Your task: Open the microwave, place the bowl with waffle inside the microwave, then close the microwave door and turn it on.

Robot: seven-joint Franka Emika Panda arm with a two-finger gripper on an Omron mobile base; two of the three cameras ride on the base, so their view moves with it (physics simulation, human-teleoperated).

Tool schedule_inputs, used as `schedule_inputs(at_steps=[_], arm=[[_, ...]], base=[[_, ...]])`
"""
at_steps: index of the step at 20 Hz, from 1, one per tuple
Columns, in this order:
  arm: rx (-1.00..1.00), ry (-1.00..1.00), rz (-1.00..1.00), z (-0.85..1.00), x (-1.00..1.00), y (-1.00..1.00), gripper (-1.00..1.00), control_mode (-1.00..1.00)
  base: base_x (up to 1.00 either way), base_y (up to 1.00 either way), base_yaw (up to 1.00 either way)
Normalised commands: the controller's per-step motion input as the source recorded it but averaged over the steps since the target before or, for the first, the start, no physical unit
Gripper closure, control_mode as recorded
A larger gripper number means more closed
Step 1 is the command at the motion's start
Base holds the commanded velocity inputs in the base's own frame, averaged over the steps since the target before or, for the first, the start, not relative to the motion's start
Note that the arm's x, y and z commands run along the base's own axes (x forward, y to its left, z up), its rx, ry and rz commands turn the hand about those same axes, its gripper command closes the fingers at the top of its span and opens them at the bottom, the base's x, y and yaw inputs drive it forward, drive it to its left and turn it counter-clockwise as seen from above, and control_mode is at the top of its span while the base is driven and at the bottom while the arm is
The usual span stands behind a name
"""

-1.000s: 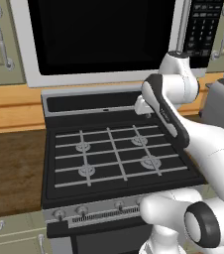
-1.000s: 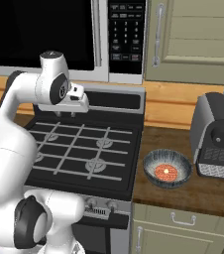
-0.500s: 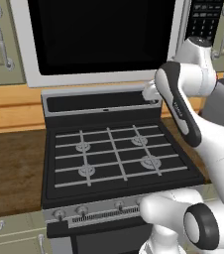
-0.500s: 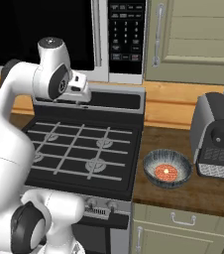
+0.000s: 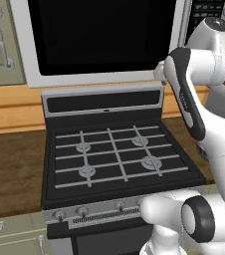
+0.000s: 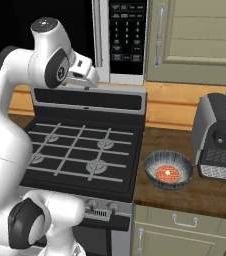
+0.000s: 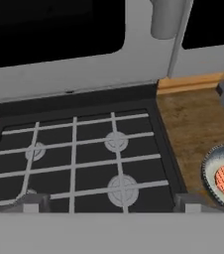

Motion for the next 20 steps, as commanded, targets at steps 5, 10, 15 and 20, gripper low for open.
schedule_inputs(at_steps=[5, 10, 15, 20], arm=[[0.0, -0.22, -0.19, 0.55, 0.0, -0.16, -1.0, -1.0], [0.0, -0.24, -0.16, 0.37, 0.09, -0.28, -1.0, -1.0], [-0.01, -0.12, -0.03, 0.13, 0.38, -0.03, -1.0, -1.0], [-0.03, -0.04, 0.03, 0.0, 0.51, -0.02, -1.0, -1.0]], base=[[0.0, 0.0, 0.0], [0.0, 0.0, 0.0], [0.0, 0.0, 0.0], [0.0, 0.0, 0.0]])
